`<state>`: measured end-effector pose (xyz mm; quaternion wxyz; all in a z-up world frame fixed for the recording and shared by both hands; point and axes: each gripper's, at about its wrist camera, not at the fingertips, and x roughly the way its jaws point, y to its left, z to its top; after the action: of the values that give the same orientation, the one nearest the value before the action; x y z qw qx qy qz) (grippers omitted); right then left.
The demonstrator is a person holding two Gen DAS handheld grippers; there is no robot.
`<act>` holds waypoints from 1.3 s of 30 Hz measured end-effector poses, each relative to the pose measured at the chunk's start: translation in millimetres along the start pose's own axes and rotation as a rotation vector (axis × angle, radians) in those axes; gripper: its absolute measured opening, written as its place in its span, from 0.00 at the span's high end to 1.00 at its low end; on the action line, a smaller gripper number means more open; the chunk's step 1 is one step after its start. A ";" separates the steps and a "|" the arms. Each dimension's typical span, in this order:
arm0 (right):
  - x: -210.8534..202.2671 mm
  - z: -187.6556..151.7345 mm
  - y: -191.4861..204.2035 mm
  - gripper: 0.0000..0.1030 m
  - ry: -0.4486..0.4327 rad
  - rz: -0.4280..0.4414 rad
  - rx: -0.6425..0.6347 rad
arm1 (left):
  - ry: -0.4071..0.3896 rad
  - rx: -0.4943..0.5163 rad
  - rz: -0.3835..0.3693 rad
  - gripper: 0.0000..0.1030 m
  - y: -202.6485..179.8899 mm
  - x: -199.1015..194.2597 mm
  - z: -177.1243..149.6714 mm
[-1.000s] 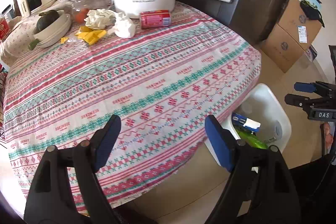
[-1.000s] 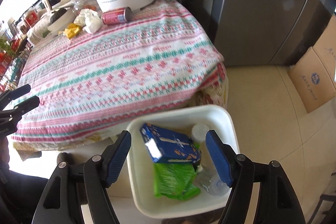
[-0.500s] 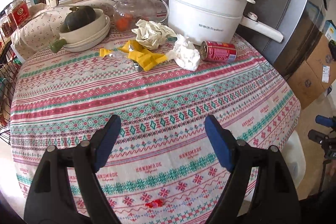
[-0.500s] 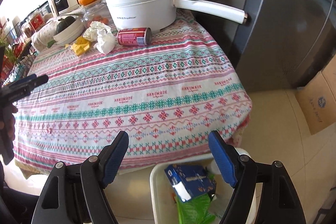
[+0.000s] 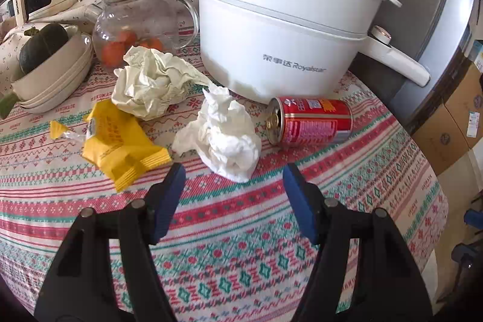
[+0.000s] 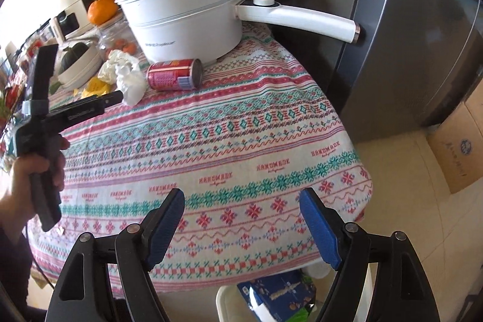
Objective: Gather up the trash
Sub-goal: 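Grasp the crumpled white tissue beside the red can with the left gripper, then grasp the red soda can with the right gripper while the left holds the tissue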
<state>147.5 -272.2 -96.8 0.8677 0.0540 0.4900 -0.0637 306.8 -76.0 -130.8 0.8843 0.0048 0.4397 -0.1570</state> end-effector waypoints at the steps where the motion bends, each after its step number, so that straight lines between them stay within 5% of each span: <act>1: 2.2 2.0 -2.1 0.22 -0.002 -0.005 0.004 | -0.001 -0.017 0.010 0.35 0.4 6.5 2.7; 4: 9.3 6.0 -7.1 0.22 -0.003 -0.017 0.010 | -0.012 -0.063 0.001 0.38 2.5 20.3 9.2; 8: 14.2 10.4 -9.9 0.22 -0.030 -0.022 0.020 | 0.006 -0.086 0.008 0.72 6.7 34.8 12.2; 11: 15.8 15.4 -7.4 0.21 -0.063 -0.011 0.043 | -0.003 -0.091 -0.002 0.87 9.3 28.5 7.1; 19: 32.9 28.9 21.1 0.17 -0.146 0.014 0.066 | -0.007 0.002 -0.048 0.90 29.4 -42.2 -20.8; 23: 57.0 45.5 55.9 0.15 -0.167 0.018 0.037 | -0.032 -0.042 -0.095 0.90 55.4 -69.5 -45.5; 30: 117.2 79.6 115.2 0.15 -0.210 -0.048 0.026 | -0.060 0.020 -0.065 0.90 77.3 -85.3 -54.7; 39: 149.7 111.0 134.6 0.09 -0.246 -0.072 0.044 | -0.026 -0.010 -0.084 0.90 90.8 -74.4 -63.4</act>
<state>339.8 -165.4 -163.9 0.9170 0.0472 0.3800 -0.1116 241.2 40.0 -123.5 0.8825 -0.0201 0.4289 -0.1920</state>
